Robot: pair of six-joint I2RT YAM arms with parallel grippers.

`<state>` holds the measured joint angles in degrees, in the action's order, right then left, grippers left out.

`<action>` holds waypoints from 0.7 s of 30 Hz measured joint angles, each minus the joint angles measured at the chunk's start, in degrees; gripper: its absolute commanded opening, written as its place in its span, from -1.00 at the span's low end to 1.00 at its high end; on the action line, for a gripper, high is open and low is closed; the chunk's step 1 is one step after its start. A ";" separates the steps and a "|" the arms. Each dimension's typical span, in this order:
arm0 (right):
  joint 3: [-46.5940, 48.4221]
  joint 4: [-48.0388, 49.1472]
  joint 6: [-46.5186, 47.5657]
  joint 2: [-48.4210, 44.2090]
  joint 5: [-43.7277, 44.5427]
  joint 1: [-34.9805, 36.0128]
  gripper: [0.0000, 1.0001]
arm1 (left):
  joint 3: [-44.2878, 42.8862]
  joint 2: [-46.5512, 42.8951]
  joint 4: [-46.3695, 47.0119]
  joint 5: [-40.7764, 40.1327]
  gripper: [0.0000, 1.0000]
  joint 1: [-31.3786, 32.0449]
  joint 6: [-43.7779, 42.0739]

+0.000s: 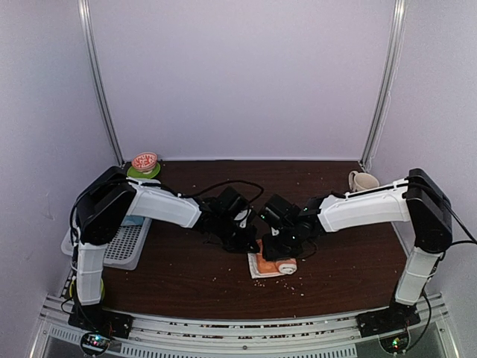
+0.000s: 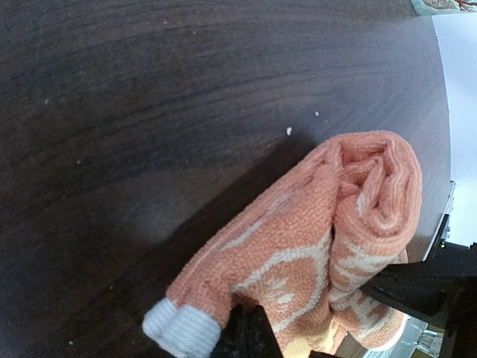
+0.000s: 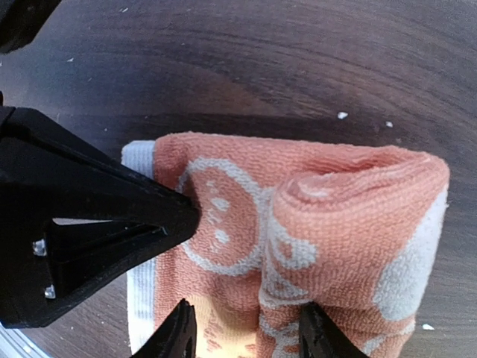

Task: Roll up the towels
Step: Roll the towel at the center of the board.

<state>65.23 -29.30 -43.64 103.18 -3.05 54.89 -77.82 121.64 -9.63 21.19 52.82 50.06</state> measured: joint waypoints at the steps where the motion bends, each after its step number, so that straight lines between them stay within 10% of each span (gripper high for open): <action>1: -0.50 1.05 -0.15 -0.02 -0.42 0.00 0.08 | 0.22 -0.26 -0.09 -0.11 -1.00 0.00 0.00; 21: -11.19 17.88 -0.87 -5.16 -6.69 -1.66 0.57 | 4.90 -8.79 9.64 4.20 -0.64 0.00 2.49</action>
<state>54.04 -11.42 -44.51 98.02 -9.74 53.23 -72.93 112.86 0.01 25.39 52.82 52.56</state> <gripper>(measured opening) 0.766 0.176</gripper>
